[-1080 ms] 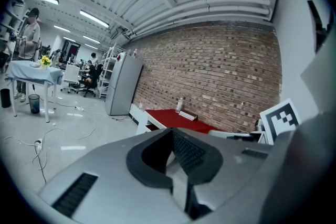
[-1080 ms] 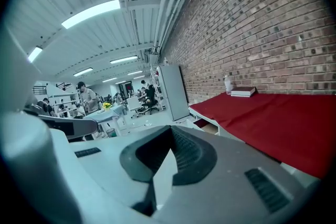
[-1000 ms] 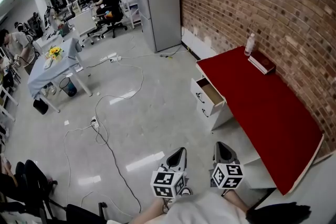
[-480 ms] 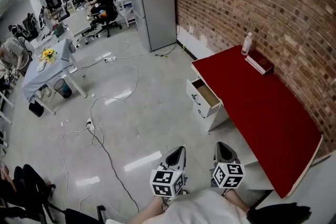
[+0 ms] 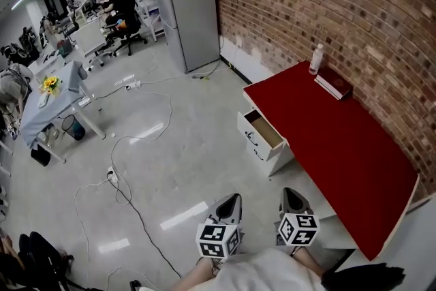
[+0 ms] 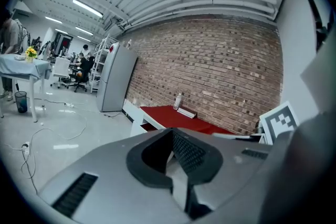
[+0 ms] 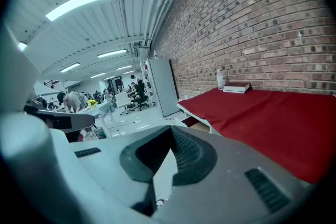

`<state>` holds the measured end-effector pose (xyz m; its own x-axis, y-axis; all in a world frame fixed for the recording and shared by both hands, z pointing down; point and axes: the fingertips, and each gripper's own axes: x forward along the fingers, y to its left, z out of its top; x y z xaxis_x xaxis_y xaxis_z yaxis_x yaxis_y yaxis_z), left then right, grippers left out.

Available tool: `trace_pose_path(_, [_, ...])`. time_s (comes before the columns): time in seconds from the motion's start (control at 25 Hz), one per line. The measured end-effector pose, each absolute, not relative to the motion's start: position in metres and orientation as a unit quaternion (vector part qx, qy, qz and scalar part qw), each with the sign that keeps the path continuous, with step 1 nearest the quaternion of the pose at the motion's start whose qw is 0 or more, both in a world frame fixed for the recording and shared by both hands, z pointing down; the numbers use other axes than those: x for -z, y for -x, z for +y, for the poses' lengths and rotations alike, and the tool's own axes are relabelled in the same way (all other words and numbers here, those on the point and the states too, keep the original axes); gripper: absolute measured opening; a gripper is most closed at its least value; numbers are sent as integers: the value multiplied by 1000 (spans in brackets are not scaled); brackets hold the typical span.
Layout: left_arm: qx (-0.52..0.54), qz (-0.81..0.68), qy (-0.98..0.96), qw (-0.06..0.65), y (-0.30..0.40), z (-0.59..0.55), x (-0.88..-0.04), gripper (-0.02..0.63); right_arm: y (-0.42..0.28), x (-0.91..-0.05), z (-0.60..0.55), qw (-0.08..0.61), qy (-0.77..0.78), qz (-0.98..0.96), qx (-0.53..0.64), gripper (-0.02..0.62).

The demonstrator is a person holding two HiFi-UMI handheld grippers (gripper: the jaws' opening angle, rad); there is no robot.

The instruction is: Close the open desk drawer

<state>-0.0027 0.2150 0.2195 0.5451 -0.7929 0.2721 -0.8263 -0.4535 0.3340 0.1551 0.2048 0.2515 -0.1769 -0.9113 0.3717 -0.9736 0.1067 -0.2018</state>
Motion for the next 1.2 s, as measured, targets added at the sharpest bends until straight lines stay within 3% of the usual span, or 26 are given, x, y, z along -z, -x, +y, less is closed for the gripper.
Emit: trace_pose_path(1.2, [-75,-401,-881,240,54,-6,-239,9,-92,-261,8,71,-680,-695,-224,-2])
